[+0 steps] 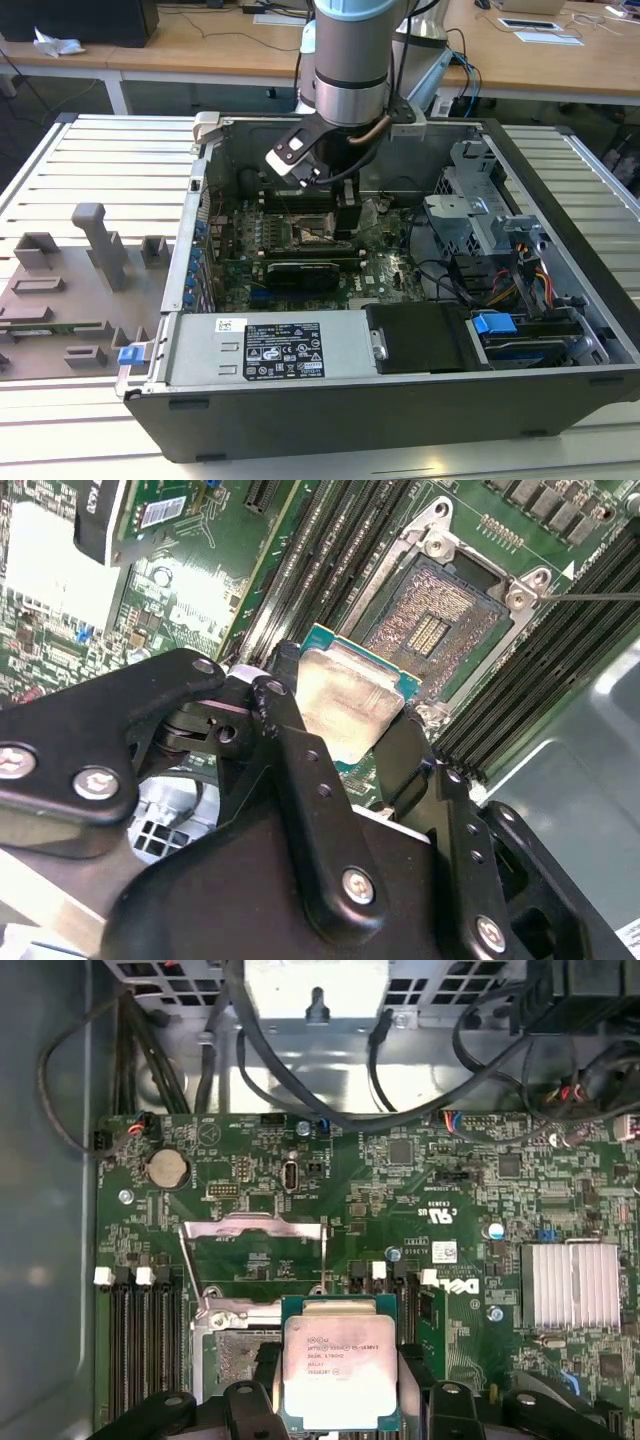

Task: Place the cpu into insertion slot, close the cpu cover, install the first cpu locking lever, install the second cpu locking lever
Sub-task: 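Place the cpu into insertion slot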

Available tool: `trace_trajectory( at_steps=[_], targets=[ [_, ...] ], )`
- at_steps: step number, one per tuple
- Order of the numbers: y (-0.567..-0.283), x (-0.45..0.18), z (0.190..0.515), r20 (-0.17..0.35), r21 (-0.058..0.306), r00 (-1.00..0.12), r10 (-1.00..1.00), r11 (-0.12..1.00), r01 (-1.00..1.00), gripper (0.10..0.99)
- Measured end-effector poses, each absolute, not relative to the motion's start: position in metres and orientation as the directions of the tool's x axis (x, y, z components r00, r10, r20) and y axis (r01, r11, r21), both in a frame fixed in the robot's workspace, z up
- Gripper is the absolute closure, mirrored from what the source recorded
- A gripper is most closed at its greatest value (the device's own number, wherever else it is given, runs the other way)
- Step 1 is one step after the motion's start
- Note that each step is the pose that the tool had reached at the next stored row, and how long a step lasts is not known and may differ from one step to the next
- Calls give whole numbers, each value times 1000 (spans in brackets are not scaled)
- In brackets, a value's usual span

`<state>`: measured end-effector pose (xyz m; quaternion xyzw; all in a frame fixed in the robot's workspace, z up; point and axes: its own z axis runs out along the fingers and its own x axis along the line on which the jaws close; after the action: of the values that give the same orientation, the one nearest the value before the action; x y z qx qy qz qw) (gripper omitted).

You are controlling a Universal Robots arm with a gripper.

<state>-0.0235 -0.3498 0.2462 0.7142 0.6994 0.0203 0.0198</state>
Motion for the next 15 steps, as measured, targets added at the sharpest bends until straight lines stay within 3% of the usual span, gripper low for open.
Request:
trace_trajectory(
  at_steps=[15],
  targets=[
    [-333,-25,246,1,57,29,1000,-29,998,545]
  ],
)
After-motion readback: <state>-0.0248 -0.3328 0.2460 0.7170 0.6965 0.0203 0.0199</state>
